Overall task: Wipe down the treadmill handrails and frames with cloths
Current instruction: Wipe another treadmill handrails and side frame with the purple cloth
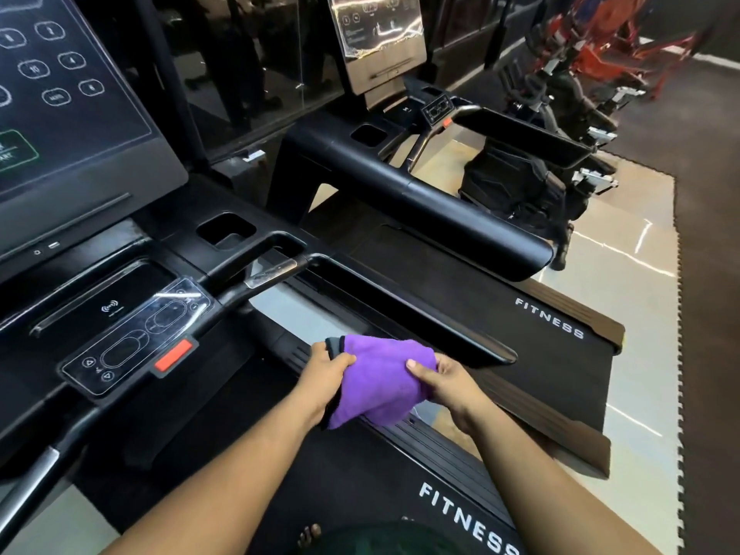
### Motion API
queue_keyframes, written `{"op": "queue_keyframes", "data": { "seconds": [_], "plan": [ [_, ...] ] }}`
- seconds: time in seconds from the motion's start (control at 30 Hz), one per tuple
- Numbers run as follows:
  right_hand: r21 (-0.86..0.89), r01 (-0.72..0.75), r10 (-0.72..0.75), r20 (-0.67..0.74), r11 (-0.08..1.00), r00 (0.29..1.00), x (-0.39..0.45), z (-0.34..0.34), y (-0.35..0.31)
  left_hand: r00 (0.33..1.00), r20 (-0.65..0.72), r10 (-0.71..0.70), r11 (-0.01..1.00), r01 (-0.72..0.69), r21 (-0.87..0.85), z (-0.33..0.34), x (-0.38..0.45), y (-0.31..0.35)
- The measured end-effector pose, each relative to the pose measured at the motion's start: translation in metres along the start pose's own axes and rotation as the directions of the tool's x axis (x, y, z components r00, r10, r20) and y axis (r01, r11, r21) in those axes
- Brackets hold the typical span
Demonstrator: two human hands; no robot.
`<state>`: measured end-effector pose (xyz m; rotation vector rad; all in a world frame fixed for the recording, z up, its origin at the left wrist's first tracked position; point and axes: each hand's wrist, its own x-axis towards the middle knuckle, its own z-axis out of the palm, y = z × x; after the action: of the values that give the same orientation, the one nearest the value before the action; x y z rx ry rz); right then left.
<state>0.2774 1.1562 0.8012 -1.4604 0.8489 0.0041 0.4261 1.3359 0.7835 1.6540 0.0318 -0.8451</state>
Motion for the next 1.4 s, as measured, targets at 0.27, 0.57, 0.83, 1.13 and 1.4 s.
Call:
{"op": "queue_keyframes", "data": {
  "seconds": [0.27,0.57,0.83,1.13,1.4],
  "plan": [
    [0.239,0.042,-0.005,-0.153,0.97,0.988,-0.001,0.004,-0.003,0.977,0.1,0.186,0.94,-0.206,0.27,-0.002,-0.003,-0.006],
    [-0.439,0.182,-0.362,-0.372,0.88,0.855,0.0,-0.032,0.001,0.835,0.268,0.481,0.315,-0.45,0.835,0.034,0.01,0.007],
    [-0.78,0.033,-0.691,-0.534,0.625,0.488,0.055,-0.087,-0.031,0.849,0.325,0.417,0.423,-0.497,0.757,0.123,0.052,0.045],
    [-0.982,0.171,-0.423,0.19,-0.084,0.886,0.146,-0.098,0.037,0.884,0.258,0.39,0.188,-0.351,0.917,0.127,0.12,0.016],
    [-0.931,0.325,-0.353,0.363,-0.163,0.863,0.153,-0.101,0.031,0.889,0.298,0.348,0.039,-0.331,0.943,0.107,0.154,0.007]
  ]
}}
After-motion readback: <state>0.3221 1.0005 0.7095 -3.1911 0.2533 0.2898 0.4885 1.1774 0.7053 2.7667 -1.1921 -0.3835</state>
